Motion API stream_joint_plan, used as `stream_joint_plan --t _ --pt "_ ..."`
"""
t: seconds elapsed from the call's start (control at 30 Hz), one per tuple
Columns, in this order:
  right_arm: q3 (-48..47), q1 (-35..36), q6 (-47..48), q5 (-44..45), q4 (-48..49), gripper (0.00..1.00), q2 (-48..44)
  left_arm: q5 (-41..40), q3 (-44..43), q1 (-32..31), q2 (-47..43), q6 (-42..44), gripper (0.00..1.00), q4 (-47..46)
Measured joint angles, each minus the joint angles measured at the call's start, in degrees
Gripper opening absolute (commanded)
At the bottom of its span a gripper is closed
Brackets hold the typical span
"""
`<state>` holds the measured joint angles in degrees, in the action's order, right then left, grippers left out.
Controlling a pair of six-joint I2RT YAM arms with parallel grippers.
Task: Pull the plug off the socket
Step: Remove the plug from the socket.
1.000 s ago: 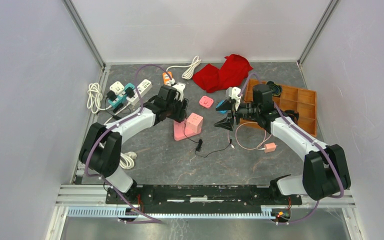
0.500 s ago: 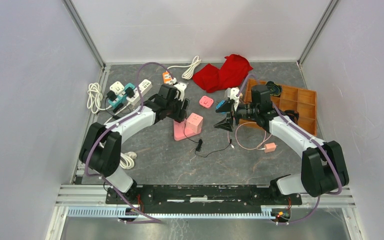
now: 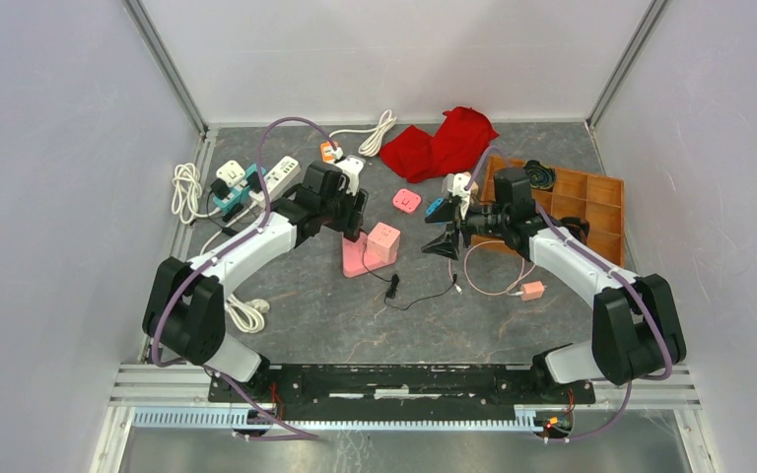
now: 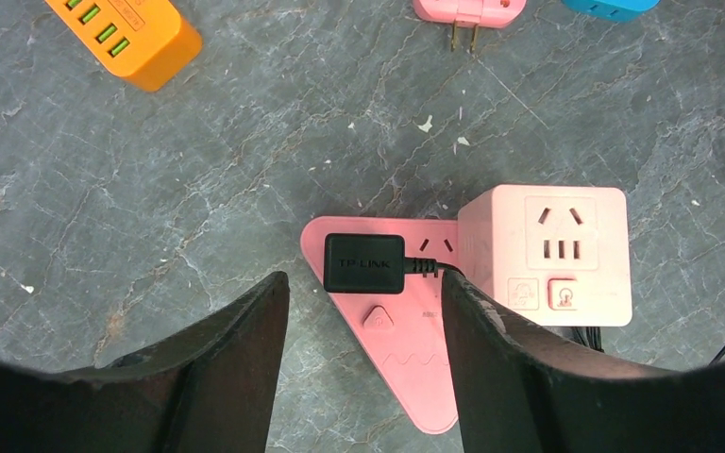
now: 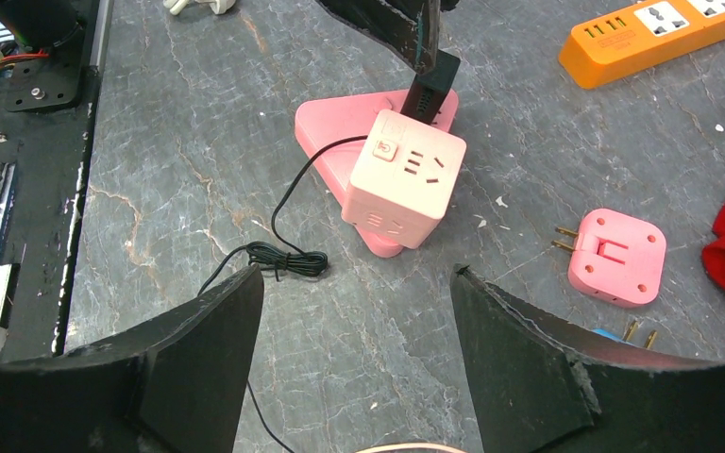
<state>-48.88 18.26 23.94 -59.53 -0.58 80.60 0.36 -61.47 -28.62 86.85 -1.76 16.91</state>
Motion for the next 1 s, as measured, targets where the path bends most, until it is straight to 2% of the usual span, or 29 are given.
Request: stream_joint_plan --t 0.43,0.77,0.8,0.87,1.0 --pt "0.0 0.0 0.2 0.0 -0.8 0.79 0.0 -0.1 0.0 0.0 4.9 1.8 0.64 1.7" --pt "0.0 0.0 0.7 -0.1 -1.8 0.79 0.2 0.0 -1.0 0.0 8.7 1.9 0.56 2.8" --pt "0.0 0.0 0.7 -0.1 -1.8 0.79 0.2 0.0 -1.1 0.0 8.9 1.8 0.54 2.8" --pt "0.0 0.0 0.8 -0.2 -1.9 0.79 0.2 0.2 -1.3 0.0 9.3 1.9 0.39 2.8" --pt "0.0 0.0 0.8 -0.4 -1.9 0.78 0.2 0.5 -1.4 0.0 9.4 2.0 0.23 3.0"
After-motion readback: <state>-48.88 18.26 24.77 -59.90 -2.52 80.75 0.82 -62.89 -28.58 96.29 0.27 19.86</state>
